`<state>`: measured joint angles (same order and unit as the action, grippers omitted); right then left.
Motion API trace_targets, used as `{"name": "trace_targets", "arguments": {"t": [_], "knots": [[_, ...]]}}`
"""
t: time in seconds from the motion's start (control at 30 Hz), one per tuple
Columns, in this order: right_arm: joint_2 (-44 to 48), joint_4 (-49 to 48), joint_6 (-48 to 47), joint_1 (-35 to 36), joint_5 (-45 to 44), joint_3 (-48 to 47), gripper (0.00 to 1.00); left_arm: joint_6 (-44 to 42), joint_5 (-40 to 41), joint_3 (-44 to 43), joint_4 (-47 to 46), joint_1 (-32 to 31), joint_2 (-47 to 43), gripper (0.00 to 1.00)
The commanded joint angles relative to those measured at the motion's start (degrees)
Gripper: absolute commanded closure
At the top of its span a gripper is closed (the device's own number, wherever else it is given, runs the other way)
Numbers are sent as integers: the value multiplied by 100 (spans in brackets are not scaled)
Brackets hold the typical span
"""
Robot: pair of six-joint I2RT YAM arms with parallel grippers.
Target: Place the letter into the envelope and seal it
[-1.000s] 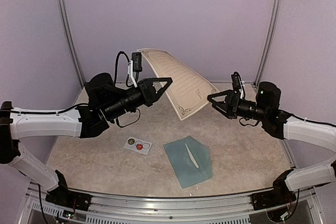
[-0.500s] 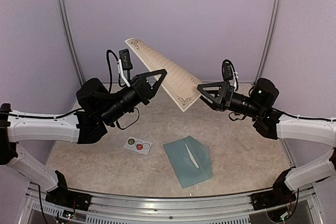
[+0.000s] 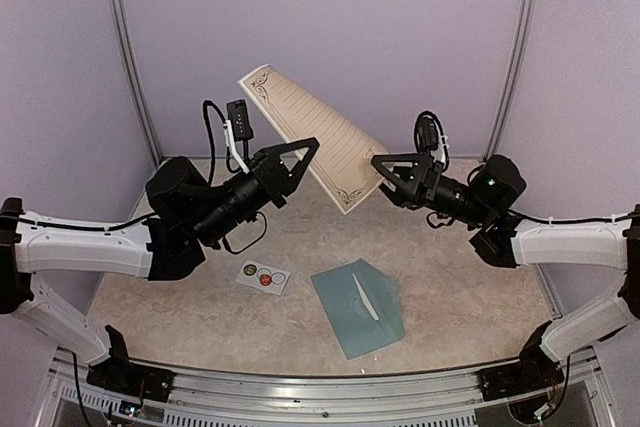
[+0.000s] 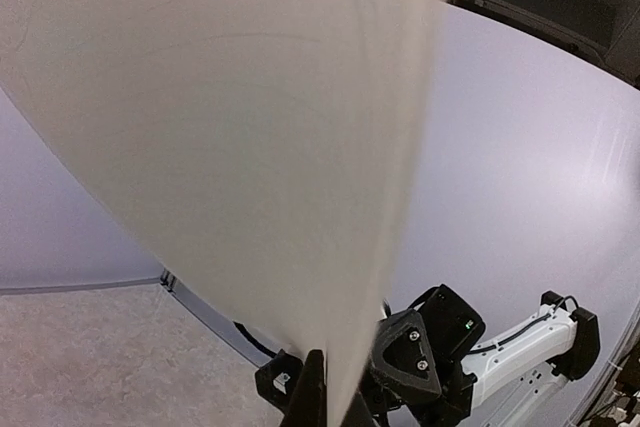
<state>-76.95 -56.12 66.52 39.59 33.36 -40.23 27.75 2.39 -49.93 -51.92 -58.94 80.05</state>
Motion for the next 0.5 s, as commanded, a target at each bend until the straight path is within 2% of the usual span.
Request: {"name": "trace_targets", "arguments": {"t": [0.0,0.07,0.1,0.13,0.17,0.2,0.27,0.3,0.47], "knots": [[-4,-917,110,63,-198,94,49,99,-16,178,-44,-39,-18,100],[-6,-1022,161,58,-311,141,71,108,-59,190,75,-37,-7,99],[2,-1002,146,61,-352,160,80,108,-86,198,169,-39,-16,95],[15,-934,117,64,-394,176,88,108,-120,222,264,-32,-37,88],[31,-853,63,62,-420,192,95,101,-173,262,383,-19,-61,76],[57,-752,-13,61,-447,201,100,118,-200,303,497,4,-125,60],[164,-442,-252,53,-492,185,100,211,-274,451,758,115,-272,36],[220,-243,-368,51,-511,170,100,291,-373,543,894,198,-407,28],[602,975,-1118,-51,-433,-28,100,706,-835,1349,1440,1013,-1159,12]]}}
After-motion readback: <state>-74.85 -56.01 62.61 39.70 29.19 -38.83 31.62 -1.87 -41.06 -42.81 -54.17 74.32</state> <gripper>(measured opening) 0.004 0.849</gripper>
